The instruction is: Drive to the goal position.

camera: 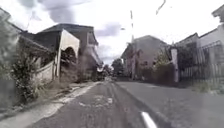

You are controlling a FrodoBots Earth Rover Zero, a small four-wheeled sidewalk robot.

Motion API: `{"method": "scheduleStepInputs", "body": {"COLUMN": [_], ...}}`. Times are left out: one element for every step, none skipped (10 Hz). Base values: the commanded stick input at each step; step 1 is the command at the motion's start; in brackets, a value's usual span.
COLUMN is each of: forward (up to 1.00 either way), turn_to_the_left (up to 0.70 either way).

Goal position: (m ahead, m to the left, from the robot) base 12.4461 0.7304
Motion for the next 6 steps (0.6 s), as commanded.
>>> {"method": "scheduleStepInputs", "body": {"forward": [0.85, 0.85, 0.85, 0.85, 0.85, 0.85], "turn_to_the_left": [-0.34, -0.33, -0.09, 0.0, 0.0, 0.0]}}
